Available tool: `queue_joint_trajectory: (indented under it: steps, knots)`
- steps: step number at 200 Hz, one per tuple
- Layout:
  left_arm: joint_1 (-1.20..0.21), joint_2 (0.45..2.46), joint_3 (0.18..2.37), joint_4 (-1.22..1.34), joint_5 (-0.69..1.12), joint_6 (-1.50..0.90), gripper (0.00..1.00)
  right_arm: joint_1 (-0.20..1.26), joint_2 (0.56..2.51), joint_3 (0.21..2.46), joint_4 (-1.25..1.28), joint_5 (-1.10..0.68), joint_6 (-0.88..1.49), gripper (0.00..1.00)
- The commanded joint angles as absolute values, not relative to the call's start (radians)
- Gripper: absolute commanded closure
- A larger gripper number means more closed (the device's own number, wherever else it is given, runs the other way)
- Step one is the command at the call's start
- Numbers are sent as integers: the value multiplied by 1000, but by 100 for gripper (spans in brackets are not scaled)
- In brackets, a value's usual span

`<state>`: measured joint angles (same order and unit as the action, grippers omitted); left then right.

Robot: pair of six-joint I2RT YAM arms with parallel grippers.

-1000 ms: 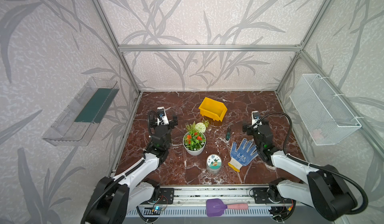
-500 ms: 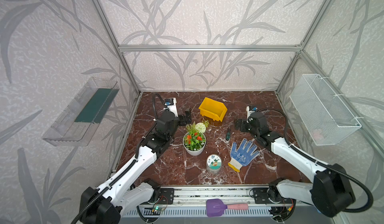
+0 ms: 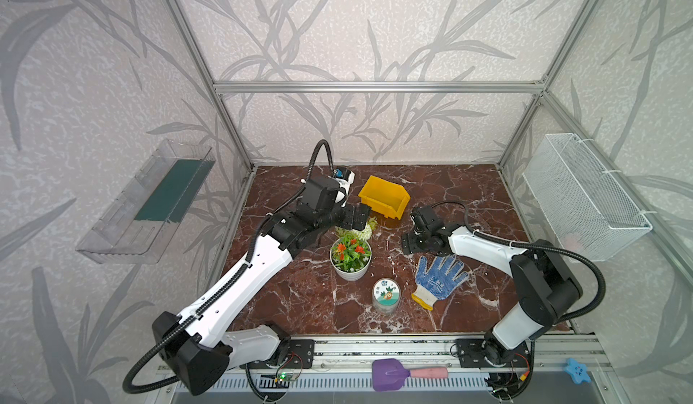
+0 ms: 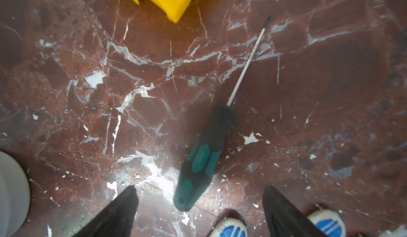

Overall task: Put the screwdriver in the bin
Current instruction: Pick up the screwdriver from the center of the table.

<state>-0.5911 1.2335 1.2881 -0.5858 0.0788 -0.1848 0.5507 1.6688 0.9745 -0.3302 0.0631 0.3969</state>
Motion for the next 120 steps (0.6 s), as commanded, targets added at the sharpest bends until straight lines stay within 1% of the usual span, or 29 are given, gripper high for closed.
queue_joint_trajectory:
  steps: [1,27,35,44,64,79,97,120]
  knots:
    - [-598,1212,1278,-688,128,16,1,551,1701,1020,-380,47,407,17]
    - [-599,1136,1197,-589,123,81,1,551,1790,1085,-420,29,409,29]
    - [-598,1114,1160,-551,133,90,1,551,1805,1098,-432,25,410,35]
    - [-598,1087,1123,-513,141,103,1,551,1816,1107,-440,24,411,39]
    - [-597,1044,1075,-467,113,117,1,551,1821,1106,-443,46,410,47]
    - [-591,1021,1048,-445,81,114,1,551,1825,1104,-450,69,407,49]
    - [-581,1014,1030,-434,55,106,1,552,1842,1108,-464,91,410,54]
    - [-576,1034,1034,-436,42,85,1,551,1869,1118,-483,104,414,64]
